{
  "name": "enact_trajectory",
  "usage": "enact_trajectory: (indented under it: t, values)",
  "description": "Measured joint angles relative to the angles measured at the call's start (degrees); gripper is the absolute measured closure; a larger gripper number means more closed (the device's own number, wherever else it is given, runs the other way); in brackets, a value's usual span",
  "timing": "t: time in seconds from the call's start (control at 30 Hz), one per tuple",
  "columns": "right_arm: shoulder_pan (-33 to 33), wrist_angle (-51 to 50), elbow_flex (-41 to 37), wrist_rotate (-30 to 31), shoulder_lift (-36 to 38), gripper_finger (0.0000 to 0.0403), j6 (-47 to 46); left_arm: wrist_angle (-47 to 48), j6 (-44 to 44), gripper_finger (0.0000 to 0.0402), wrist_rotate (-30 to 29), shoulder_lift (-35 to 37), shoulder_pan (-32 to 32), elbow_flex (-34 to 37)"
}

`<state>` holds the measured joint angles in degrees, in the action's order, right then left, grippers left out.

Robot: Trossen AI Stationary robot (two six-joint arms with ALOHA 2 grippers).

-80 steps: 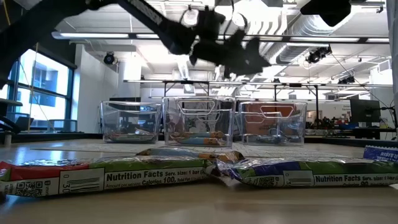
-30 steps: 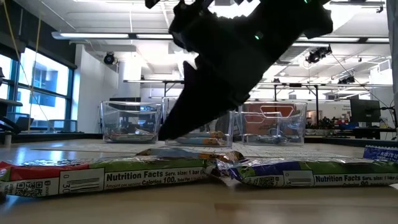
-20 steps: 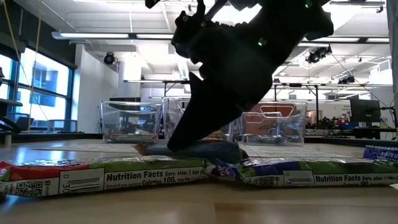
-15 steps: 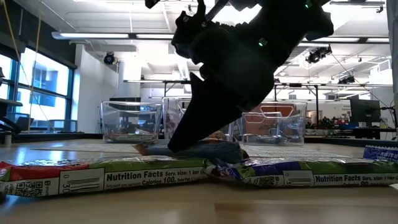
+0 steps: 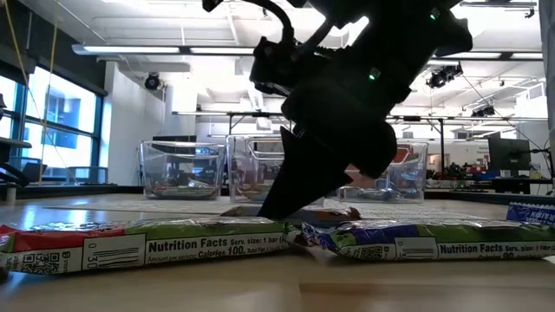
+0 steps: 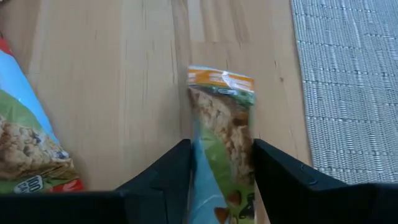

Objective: Pick and place Granola Bars by type
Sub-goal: Put the orange granola bar into the middle transparent bin

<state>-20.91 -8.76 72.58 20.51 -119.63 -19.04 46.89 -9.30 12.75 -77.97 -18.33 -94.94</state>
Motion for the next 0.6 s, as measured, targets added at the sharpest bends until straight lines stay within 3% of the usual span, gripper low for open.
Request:
enact_trajectory:
  t: [0.27, 0.6]
  values:
    - [1.3, -0.7, 0.1, -3.9, 0.1, 0.0256, 0.6, 0.0, 0.0, 0.0192, 0.0, 0.0, 0.0, 0.0]
    - [4.3, -1.3, -0.2, -7.9, 2.9, 0.0314, 6.1, 0.1, 0.0, 0.0192, 0.0, 0.0, 0.0, 0.0]
